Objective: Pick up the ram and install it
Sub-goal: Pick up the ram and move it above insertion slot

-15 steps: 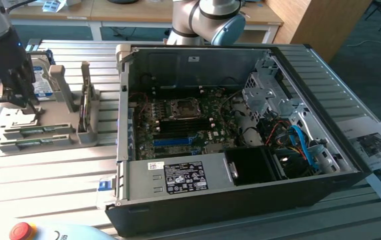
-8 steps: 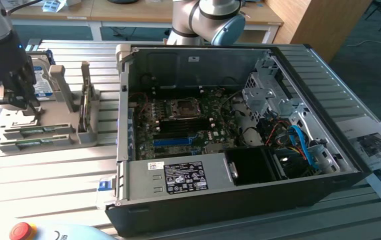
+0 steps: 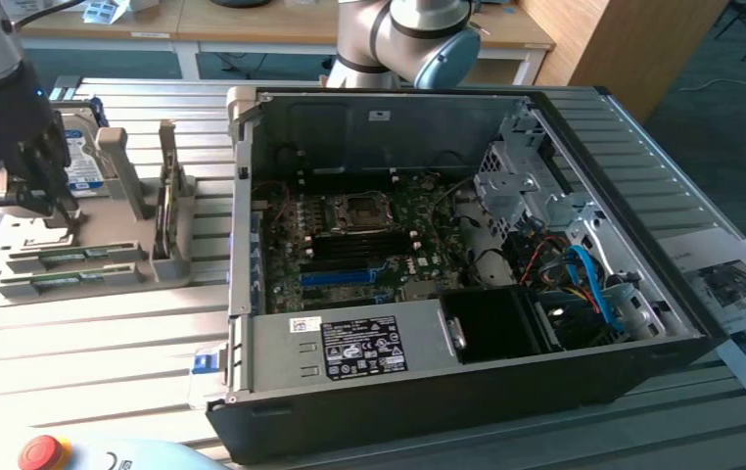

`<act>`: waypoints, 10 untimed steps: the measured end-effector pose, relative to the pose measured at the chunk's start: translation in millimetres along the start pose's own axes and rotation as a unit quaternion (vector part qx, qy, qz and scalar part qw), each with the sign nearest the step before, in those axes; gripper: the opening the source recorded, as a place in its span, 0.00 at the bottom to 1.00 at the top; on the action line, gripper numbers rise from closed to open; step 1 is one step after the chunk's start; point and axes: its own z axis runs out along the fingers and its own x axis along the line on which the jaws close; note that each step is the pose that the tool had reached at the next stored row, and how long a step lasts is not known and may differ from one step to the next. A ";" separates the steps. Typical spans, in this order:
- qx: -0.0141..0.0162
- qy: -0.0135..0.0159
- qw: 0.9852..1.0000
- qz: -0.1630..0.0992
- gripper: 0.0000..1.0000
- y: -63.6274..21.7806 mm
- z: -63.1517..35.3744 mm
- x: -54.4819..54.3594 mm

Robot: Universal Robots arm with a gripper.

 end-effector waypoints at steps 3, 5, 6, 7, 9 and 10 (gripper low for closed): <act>0.000 0.000 1.000 0.000 0.31 0.0 0.0 2.8; 0.000 0.000 1.000 0.000 0.31 0.0 0.0 3.4; 0.000 0.000 1.000 0.000 0.31 0.0 0.0 3.4; 0.000 0.000 1.000 0.000 0.31 0.0 0.0 3.4; 0.000 0.000 1.000 0.000 0.31 0.0 0.4 3.4; 0.000 0.000 1.000 0.000 0.31 0.0 1.1 3.4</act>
